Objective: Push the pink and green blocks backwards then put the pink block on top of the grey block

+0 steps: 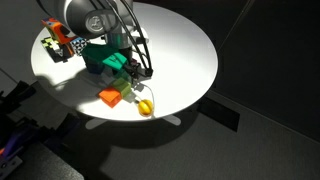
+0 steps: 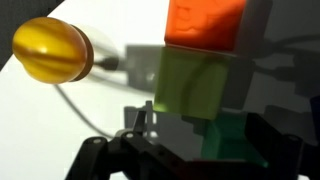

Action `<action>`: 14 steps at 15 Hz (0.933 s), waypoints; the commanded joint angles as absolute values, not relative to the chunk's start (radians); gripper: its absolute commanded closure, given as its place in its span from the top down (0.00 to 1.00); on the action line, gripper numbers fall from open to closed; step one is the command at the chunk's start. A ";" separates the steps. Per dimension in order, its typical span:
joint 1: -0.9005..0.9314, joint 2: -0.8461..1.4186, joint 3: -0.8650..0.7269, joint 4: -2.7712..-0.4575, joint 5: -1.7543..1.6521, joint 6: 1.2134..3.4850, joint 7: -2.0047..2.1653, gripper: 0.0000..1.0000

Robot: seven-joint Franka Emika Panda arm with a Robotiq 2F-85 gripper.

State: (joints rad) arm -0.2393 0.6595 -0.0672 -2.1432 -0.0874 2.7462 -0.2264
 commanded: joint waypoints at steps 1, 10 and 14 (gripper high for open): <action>-0.239 0.634 -0.056 -2.146 -0.069 2.712 -0.222 1.00; -0.244 0.582 -0.038 -2.166 -0.040 2.663 -0.223 1.00; -0.244 0.565 -0.024 -2.154 0.003 2.642 -0.217 1.00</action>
